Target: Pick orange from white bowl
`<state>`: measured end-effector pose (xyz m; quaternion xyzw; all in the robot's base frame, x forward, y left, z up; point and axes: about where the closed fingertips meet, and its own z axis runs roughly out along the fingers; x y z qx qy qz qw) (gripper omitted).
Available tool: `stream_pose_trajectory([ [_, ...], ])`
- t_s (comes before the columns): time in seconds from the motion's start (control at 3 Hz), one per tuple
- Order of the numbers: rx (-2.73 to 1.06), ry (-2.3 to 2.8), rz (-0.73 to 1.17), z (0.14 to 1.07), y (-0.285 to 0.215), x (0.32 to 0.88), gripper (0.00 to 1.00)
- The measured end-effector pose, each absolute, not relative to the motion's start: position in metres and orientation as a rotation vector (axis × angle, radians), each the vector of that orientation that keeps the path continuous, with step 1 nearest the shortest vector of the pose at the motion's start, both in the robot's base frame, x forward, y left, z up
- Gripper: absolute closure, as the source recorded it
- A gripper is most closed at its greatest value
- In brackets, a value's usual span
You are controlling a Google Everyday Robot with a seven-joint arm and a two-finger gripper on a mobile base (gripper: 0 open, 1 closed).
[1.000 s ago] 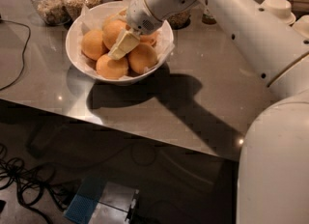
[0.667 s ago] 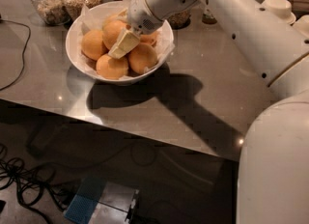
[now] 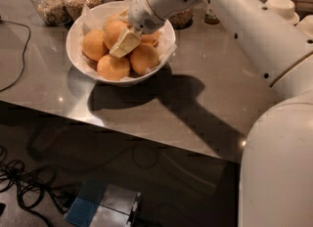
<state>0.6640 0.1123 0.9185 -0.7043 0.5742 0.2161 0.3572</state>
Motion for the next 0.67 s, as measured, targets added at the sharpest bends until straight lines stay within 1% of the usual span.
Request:
stream_pose_trajectory([
  [0.33,-1.847,1.341,0.621,0.964,0.130,0.631,1.00],
  [0.67,-1.871,1.214,0.660,1.015,0.137,0.590,1.00],
])
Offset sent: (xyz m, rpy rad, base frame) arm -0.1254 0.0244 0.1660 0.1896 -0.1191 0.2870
